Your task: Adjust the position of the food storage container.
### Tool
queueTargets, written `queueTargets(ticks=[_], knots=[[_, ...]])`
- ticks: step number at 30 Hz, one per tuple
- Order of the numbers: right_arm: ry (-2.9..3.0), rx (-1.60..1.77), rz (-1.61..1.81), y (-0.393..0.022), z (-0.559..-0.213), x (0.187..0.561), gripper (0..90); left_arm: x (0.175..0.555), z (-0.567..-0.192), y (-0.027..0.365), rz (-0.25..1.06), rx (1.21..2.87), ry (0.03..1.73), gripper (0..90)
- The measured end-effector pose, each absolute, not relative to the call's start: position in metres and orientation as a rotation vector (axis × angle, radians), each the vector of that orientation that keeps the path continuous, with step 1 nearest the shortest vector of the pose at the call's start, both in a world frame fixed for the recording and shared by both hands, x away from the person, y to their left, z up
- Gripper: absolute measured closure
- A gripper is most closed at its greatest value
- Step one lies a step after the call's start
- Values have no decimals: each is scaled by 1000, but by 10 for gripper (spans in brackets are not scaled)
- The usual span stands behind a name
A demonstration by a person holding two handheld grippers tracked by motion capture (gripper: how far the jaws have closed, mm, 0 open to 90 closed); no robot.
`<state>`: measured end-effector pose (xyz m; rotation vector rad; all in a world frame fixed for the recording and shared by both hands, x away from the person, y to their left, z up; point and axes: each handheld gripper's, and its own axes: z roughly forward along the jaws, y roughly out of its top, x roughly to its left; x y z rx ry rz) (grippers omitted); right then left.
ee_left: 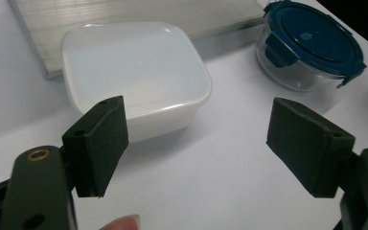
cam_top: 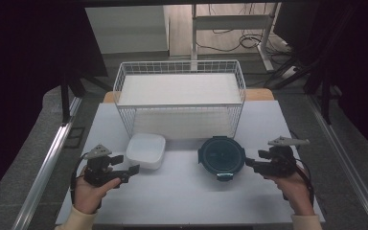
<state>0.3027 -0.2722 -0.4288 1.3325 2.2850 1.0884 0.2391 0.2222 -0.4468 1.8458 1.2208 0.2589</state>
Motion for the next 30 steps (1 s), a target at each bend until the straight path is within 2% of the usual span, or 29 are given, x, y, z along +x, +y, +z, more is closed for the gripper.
queueTargets(ticks=[6,13,30], knots=[[2342,1299,995,-256,-412,328,406,237,-446,225,259,1841,1216,217],[2398,1323,932,-248,-413,354,440,240,-449,228,250,1844,1226,215],[2444,1376,843,-244,-426,398,713,241,-454,229,251,1855,1238,210]])
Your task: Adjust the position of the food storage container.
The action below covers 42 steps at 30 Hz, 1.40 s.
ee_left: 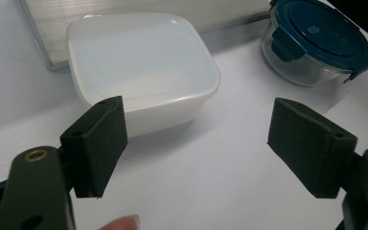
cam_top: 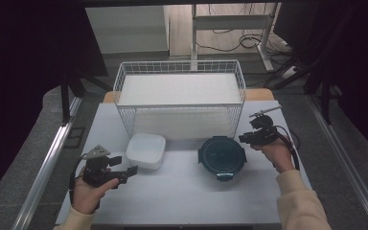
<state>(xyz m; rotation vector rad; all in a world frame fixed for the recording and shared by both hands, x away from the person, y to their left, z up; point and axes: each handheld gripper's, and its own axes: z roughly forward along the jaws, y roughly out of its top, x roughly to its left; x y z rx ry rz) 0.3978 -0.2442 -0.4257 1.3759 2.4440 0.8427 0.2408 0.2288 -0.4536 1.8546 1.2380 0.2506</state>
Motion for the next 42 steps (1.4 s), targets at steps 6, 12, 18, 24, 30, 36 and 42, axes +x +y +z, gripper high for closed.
queueTargets(ticks=[6,12,18,24,30,36,42], knots=[[2487,1359,781,-242,-435,406,817,242,-455,228,249,1862,1237,208],[2505,1335,760,-238,-441,410,890,242,-456,229,250,1863,1235,206],[2535,1314,724,-233,-449,414,892,241,-455,230,253,1865,1236,206],[2556,1261,698,-228,-454,414,894,241,-456,232,253,1866,1234,206],[2554,1227,671,-226,-453,411,895,242,-457,232,256,1863,1239,206],[2550,1177,638,-224,-452,407,896,242,-458,229,256,1874,1239,206],[2553,1158,638,-223,-453,406,897,243,-459,229,255,1880,1238,206]])
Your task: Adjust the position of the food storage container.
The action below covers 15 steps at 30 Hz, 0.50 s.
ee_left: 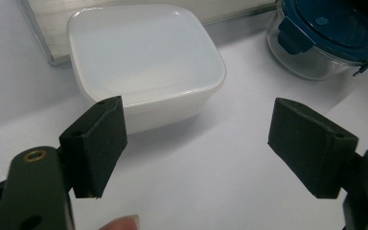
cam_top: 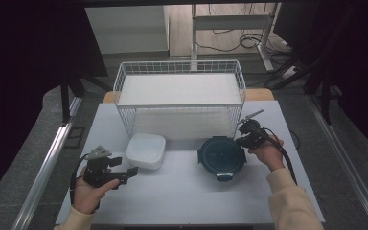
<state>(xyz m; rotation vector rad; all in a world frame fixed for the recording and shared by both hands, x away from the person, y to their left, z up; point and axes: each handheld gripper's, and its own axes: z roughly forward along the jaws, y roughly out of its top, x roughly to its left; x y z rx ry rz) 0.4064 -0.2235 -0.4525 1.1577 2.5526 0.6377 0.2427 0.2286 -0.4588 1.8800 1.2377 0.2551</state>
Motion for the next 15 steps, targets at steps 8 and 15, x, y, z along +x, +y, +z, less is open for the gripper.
queueTargets(ticks=[8,15], knots=[[2564,1128,642,-220,-453,404,897,244,-461,229,254,1880,1244,207],[2571,1104,648,-214,-453,400,898,244,-461,229,254,1878,1247,208]])
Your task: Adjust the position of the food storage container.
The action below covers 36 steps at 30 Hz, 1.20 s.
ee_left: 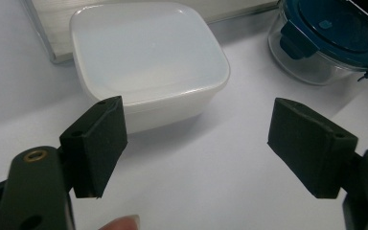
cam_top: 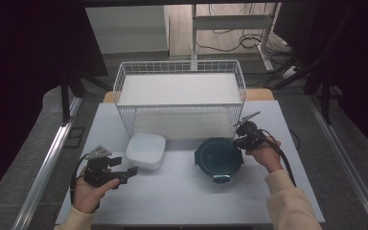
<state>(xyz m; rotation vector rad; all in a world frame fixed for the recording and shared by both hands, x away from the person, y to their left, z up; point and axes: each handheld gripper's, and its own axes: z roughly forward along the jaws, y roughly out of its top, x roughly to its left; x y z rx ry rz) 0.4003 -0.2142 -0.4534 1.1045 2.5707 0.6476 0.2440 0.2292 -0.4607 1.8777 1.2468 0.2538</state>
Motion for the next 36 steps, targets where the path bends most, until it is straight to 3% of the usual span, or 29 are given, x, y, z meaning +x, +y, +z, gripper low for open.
queueTargets(ticks=[36], knots=[[2660,1002,752,-173,-459,366,899,245,-464,227,250,1889,1249,208]])
